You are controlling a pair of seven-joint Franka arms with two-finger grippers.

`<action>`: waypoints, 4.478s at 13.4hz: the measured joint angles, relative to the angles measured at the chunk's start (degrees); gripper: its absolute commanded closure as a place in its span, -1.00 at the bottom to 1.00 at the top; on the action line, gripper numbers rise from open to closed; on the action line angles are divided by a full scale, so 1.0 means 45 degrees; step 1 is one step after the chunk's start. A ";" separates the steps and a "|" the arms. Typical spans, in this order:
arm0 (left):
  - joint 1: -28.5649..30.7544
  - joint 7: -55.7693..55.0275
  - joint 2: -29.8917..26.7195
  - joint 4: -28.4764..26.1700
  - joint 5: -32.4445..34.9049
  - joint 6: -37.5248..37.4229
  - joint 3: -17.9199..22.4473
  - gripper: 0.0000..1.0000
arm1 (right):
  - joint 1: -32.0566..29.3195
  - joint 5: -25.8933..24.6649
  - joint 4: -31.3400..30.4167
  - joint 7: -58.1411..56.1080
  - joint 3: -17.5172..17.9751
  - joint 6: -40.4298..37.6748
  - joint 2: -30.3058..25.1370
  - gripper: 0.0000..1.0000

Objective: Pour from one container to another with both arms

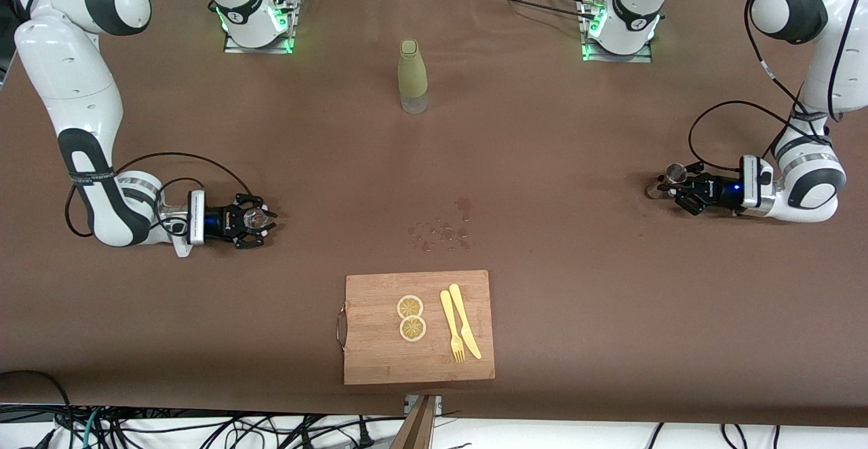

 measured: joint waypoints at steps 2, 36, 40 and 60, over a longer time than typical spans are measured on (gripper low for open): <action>-0.0003 0.0074 0.0202 0.0078 0.0000 -0.0005 -0.0003 1.00 | 0.0002 -0.0164 0.0056 0.0014 -0.0066 -0.0010 -0.0016 -1.00; -0.1410 -1.9051 -0.2784 0.3927 0.3607 0.0085 0.2242 -1.00 | 0.4046 -1.4593 -0.1642 2.9632 -0.2752 -0.0219 -1.2704 -1.00; -0.3281 -2.4378 -0.4614 0.4092 0.5091 0.0852 0.2146 -1.00 | 0.4069 -1.4439 -0.1729 3.0638 -0.2557 0.0180 -1.2780 -1.00; -0.4988 -3.5427 -0.9949 0.3871 1.2591 0.2710 -0.2894 -1.00 | 0.4216 -1.4432 -0.1711 3.1093 -0.2081 0.0242 -1.2780 -1.00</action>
